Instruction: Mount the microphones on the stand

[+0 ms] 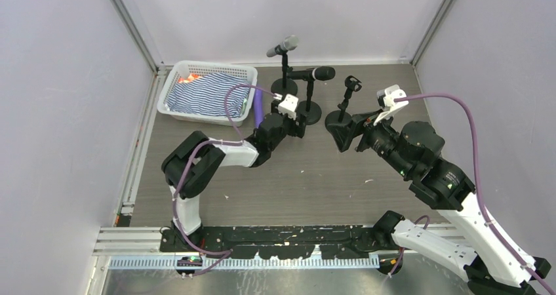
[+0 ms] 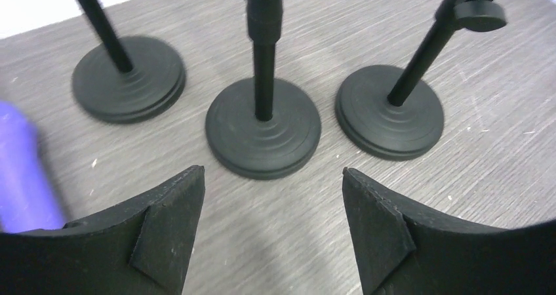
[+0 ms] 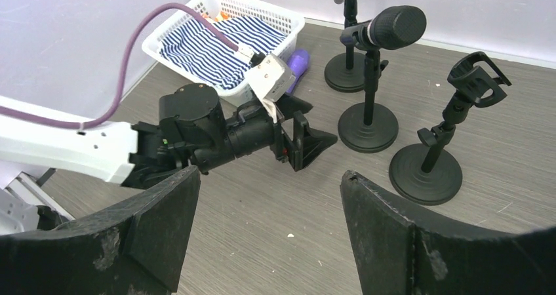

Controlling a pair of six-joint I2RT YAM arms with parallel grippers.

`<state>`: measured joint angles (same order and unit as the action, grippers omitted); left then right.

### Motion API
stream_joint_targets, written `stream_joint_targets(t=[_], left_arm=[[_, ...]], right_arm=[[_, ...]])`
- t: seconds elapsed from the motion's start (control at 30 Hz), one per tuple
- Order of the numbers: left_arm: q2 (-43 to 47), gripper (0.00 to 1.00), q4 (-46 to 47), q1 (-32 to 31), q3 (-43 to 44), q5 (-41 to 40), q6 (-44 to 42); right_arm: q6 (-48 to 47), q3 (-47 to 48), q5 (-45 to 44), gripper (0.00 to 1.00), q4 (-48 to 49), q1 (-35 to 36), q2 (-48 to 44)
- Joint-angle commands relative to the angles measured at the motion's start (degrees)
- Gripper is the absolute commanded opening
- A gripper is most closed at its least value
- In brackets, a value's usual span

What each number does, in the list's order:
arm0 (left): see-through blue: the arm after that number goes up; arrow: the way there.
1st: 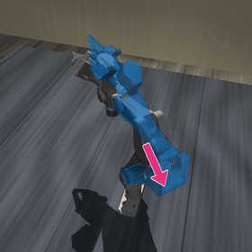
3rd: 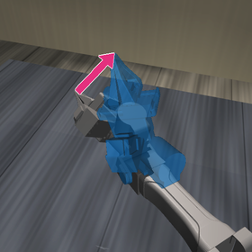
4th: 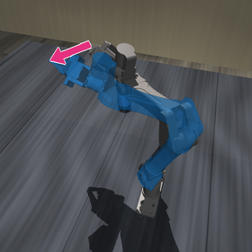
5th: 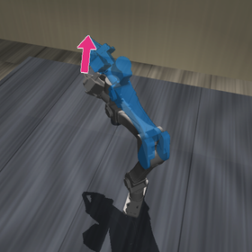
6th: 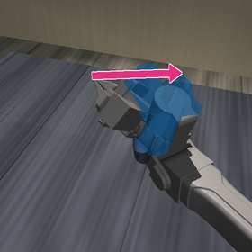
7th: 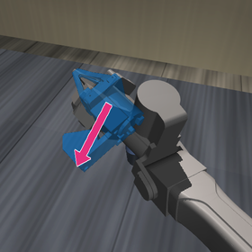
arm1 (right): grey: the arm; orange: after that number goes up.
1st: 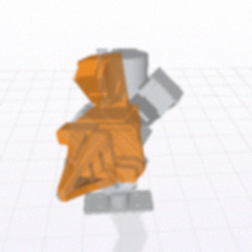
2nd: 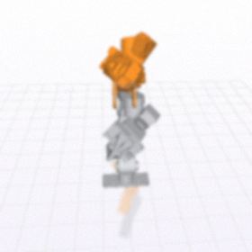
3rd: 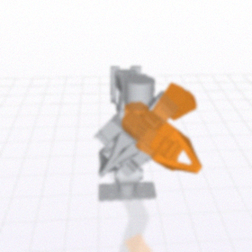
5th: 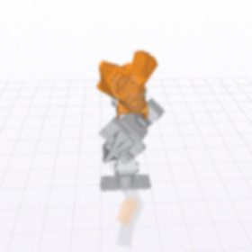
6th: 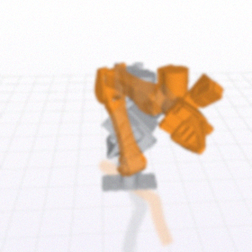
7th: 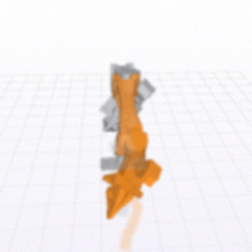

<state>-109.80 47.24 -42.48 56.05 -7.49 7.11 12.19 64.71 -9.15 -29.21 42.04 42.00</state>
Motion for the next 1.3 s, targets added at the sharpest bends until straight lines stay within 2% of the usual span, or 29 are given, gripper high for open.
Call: stream_joint_targets(t=[0.0,0.1,0.27,0.4,0.63,0.83,1.0,1.1,1.27], left_arm=[[5.85,0.77,-13.79,-1.58,-0.52,-19.3,2.3],[7.5,0.76,-28.41,-1.64,2.32,-26.39,6.71],[5.19,0.78,-44.71,-1.43,8.82,-34.47,10.79],[2.57,0.8,-51.06,0.82,11.88,-34.09,13.99],[-2.12,0.81,-57.74,4.98,17.23,-28.41,17.96],[-5.0,0.81,-59.02,5.91,19.96,-26.05,18.07],[-6.61,0.72,-60.11,6.23,21.25,-24.94,18.02],[-6.8,0.57,-60.16,6.24,20.83,-23.71,18.26],[-6.47,0.46,-60.87,6.27,19.13,-22.35,19.54]], right_arm=[[-0.34,0.16,-2.16,0.83,0.05,0.23,0.32],[-0.36,-0.01,-2.49,0.83,-0.16,0.22,0.75],[-0.15,-0.15,-2.02,0.83,0.2,0.23,1.28],[-0.15,0.19,-1.61,0.83,-0.15,0.15,1.63],[-0.23,0.33,-2.06,0.83,-0.84,0.18,1.18],[-0.2,0.24,-1.94,0.83,-0.85,0.17,1.1],[-0.32,0.55,-1.74,0.82,-1.19,0.14,1.07],[-0.37,0.57,-1.97,0.82,-1.33,0.08,0.82],[-0.35,0.75,-2.15,0.81,-1.44,0.15,0.65]])
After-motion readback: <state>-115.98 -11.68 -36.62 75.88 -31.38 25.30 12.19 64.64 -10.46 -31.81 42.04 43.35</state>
